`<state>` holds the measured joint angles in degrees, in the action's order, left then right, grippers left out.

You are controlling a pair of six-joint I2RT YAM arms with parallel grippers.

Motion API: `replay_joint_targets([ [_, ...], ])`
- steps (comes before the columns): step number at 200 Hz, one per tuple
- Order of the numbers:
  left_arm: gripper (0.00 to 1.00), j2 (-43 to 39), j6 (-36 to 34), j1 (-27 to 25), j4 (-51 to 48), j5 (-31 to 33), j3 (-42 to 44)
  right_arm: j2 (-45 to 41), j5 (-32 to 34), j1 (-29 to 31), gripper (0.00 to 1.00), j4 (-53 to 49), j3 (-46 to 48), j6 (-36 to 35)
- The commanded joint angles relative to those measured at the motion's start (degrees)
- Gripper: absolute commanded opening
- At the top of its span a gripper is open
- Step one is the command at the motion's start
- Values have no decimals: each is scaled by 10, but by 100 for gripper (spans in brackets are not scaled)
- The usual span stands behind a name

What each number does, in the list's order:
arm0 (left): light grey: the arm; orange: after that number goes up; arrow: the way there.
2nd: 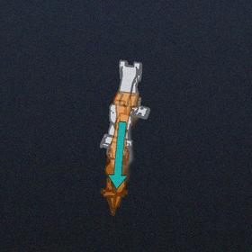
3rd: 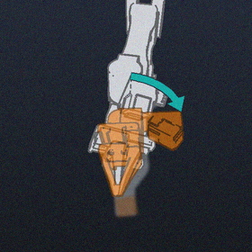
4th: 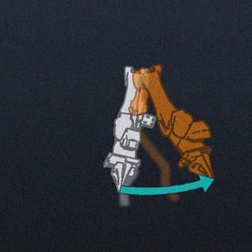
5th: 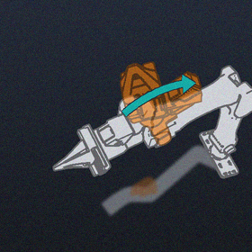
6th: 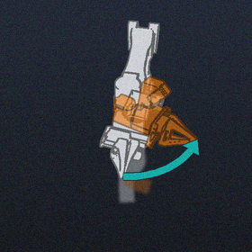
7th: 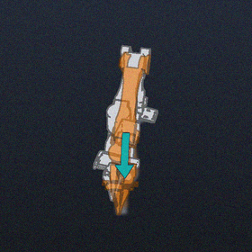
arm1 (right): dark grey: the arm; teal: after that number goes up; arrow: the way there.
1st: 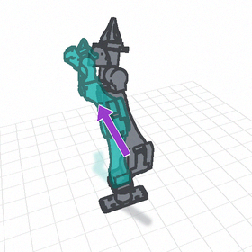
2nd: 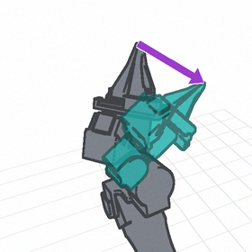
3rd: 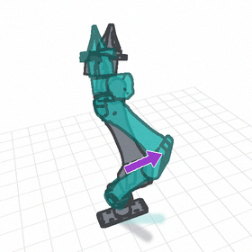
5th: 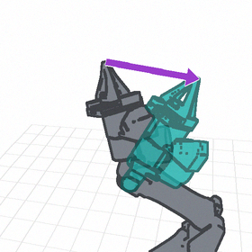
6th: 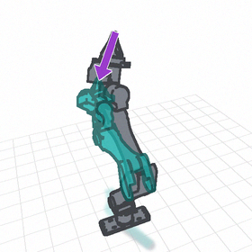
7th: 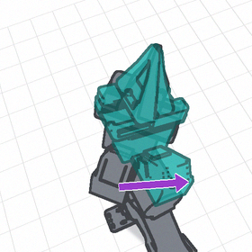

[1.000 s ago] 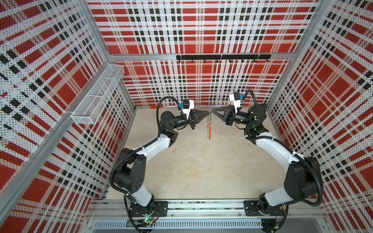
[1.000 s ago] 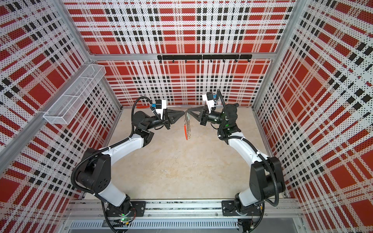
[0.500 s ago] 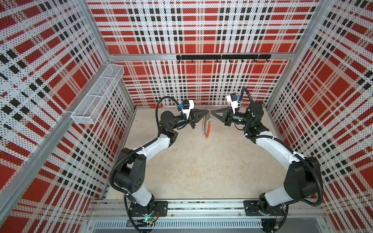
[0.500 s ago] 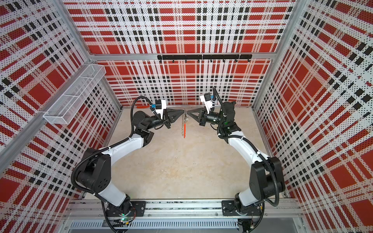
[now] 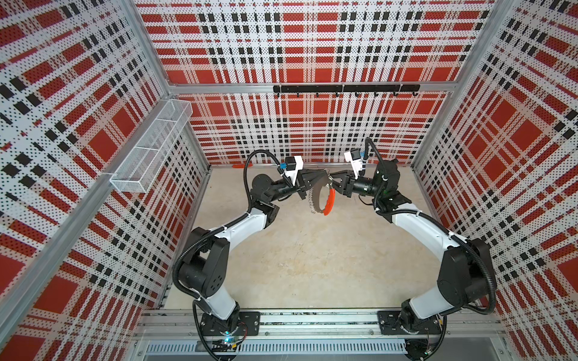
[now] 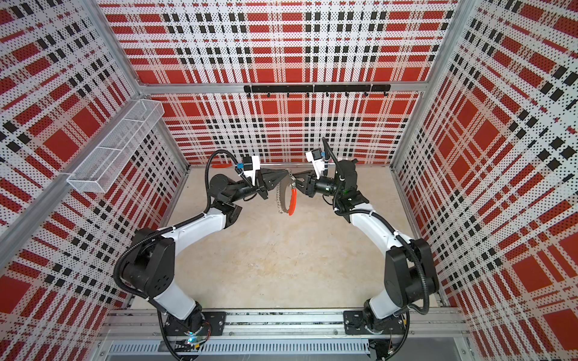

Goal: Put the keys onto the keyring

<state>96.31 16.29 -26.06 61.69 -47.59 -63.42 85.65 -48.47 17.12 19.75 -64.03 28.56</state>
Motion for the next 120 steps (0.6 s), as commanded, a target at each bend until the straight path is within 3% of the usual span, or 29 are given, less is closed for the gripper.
replay_joint_targets([
  [1, 0, 3, 30, 1, 66, 2, 19, -54, 79, -15, 31, -42, 9, -61],
  [25, 0, 2, 40, 1, 74, 0, 33, -78, 97, -14, 33, -48, 12, -92],
  [62, 0, 1, 46, 0, 92, 2, 45, -83, 18, -9, 34, 77, 38, -37],
  [76, 0, 4, 80, 0, 117, 0, 45, -79, -3, 5, 34, 106, 39, -28],
  [120, 0, 8, 113, -1, 156, -4, 51, -63, -3, 31, 35, 84, 19, -46],
])
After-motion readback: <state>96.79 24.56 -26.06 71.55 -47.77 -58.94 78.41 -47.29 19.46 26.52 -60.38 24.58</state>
